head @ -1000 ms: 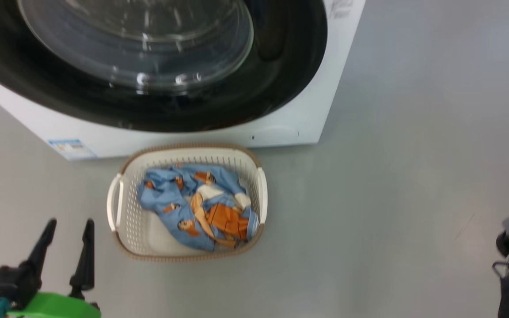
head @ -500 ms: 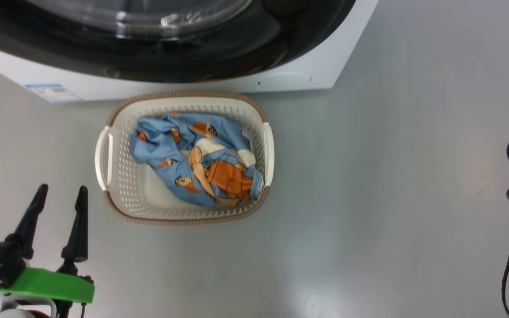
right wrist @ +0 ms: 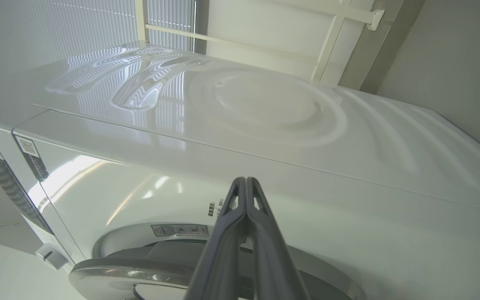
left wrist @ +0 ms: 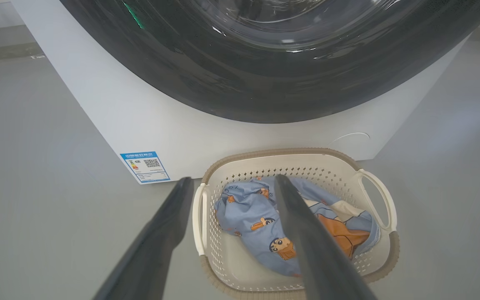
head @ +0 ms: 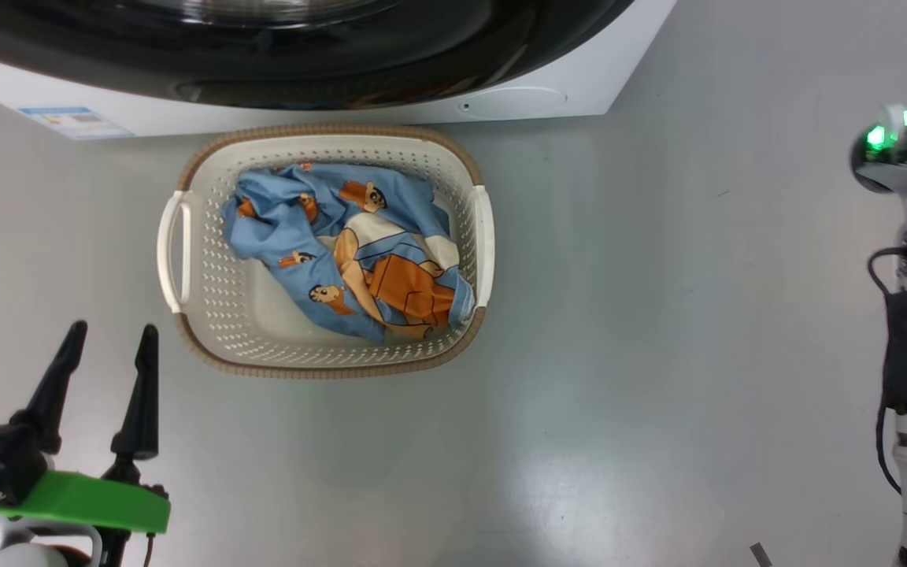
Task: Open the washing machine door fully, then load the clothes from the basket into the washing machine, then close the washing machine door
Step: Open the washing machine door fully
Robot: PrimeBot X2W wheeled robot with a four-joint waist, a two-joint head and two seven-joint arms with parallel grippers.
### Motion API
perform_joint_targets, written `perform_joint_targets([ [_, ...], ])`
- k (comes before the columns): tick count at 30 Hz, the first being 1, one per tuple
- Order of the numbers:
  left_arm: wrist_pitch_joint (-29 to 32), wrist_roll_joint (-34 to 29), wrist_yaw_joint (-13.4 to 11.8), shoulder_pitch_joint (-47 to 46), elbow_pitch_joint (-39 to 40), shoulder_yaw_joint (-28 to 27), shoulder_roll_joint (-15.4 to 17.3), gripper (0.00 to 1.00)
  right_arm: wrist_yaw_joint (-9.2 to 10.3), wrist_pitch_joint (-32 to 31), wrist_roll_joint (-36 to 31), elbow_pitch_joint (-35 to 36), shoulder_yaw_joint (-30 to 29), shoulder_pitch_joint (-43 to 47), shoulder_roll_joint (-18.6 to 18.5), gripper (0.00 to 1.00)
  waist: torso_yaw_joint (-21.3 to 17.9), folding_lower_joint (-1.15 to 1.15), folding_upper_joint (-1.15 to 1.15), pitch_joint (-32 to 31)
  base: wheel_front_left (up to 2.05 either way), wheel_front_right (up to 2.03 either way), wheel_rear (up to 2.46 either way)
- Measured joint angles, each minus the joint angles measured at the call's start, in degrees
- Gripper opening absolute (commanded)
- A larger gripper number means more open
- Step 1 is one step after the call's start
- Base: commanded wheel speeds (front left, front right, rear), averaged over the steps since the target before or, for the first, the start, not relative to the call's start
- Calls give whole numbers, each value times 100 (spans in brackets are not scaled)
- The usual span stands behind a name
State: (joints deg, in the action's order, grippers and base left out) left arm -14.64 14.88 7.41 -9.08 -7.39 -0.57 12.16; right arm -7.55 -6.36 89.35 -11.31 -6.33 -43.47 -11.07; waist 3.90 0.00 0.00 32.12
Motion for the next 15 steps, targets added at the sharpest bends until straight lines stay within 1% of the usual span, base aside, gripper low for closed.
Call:
perform_joint_targets([
  [8,0,1,0,-90,38,35,-13,100,0,-250,-109,-159,489,-466,-33,0,126,0,0,146,0,0,0],
  [15,-1,2,0,-186,33,30,-101,100,0,-425,-169,-279,804,-952,-162,0,286,0,0,289,0,0,0],
])
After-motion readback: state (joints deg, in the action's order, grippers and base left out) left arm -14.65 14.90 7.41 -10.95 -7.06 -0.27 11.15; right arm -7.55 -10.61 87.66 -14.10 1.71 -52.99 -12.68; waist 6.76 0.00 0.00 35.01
